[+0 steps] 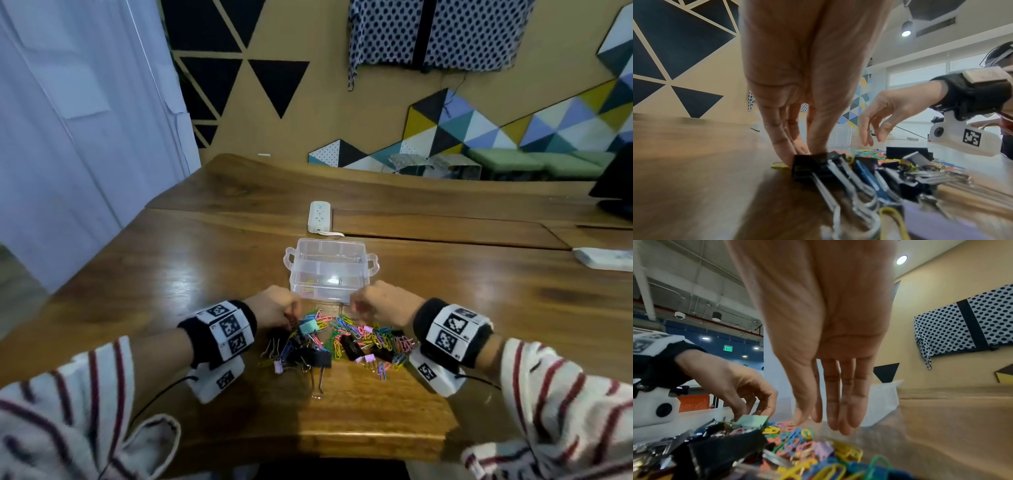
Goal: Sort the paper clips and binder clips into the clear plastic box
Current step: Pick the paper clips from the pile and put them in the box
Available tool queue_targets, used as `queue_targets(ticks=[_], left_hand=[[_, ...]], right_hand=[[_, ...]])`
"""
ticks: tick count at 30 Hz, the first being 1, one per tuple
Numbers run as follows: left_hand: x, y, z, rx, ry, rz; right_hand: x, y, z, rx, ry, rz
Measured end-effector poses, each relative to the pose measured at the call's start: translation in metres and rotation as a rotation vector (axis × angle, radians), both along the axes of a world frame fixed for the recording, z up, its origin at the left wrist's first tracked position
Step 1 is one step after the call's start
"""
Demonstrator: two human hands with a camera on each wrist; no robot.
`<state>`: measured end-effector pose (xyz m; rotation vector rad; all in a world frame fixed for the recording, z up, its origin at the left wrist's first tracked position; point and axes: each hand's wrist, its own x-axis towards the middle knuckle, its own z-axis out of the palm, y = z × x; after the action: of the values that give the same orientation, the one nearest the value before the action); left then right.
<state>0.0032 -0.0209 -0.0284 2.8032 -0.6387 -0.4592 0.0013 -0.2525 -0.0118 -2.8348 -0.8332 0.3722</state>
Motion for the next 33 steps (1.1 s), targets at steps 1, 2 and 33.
queue_targets(ticks=[1,2,33], left_hand=[[0.0,-0.002,0.0,0.013,0.014,0.007],[0.0,-0.005,0.0,0.021,0.03,0.013],[0.066,-0.024,0.034,-0.357,-0.063,0.186]], right_hand=[[-0.001,0.001,-0.003,-0.018,0.002,-0.021],[-0.003,0.004,-0.006,-0.026,0.008,-0.04],[0.015,-0.016,0.01,0.713,0.342,-0.327]])
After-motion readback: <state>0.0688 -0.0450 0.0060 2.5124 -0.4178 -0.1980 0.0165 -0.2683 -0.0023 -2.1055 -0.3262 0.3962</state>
